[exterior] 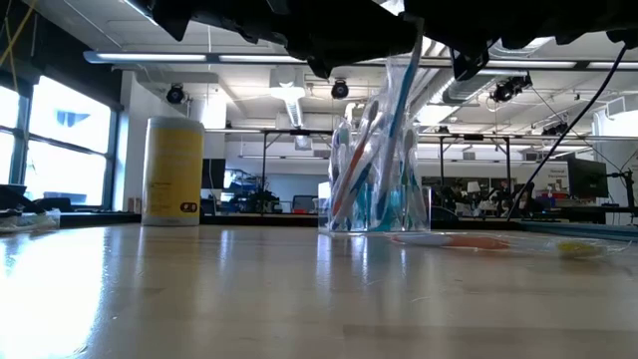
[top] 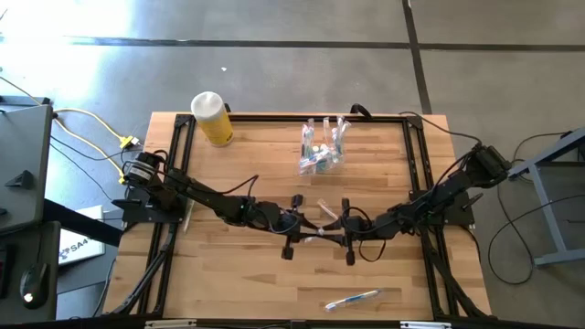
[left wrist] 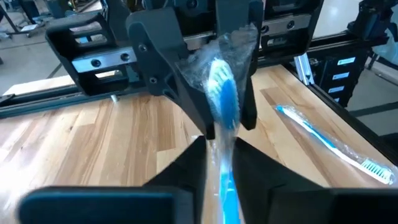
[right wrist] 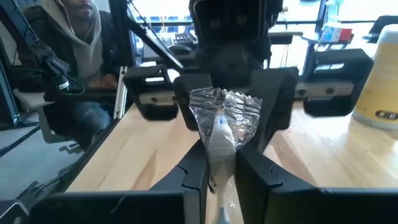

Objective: Pick & Place toothbrushing station
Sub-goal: Put the blue toothbrush into the transparent organizer

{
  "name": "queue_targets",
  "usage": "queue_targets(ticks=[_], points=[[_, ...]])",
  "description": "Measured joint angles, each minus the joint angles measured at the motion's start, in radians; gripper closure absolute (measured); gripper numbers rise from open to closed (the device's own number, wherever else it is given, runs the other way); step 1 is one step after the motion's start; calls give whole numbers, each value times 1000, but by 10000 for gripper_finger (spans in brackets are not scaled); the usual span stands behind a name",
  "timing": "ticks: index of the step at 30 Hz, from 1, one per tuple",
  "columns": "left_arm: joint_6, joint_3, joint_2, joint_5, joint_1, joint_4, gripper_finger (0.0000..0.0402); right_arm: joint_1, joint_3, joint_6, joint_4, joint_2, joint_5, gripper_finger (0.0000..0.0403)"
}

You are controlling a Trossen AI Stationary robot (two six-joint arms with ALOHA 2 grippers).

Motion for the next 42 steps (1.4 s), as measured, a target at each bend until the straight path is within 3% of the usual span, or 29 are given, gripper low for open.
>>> queue_targets(ticks=[9, 16, 21, 26, 30, 34, 42], points=[[-68, 0, 0, 0, 0, -4, 209, 40, 0, 63, -116, -30, 36, 359], [-148, 0, 0, 0, 0, -90, 137, 116, 0, 81, -346, -219, 352, 359], [-254, 0, 0, 0, 0, -160, 131, 149, 0, 81, -533, -359, 603, 359], [-355, 0, 0, 0, -9, -234, 132, 98, 0, 24, -588, -432, 704, 359], [-438, 0, 0, 6, -31, -280, 132, -13, 0, -146, -563, -460, 656, 359], [-486, 0, 0, 0, -69, -300, 132, -174, 0, -227, -483, -472, 469, 359], [-552, 0, 0, -4, -144, -303, 132, -492, -2, -183, -474, -438, 231, 357]])
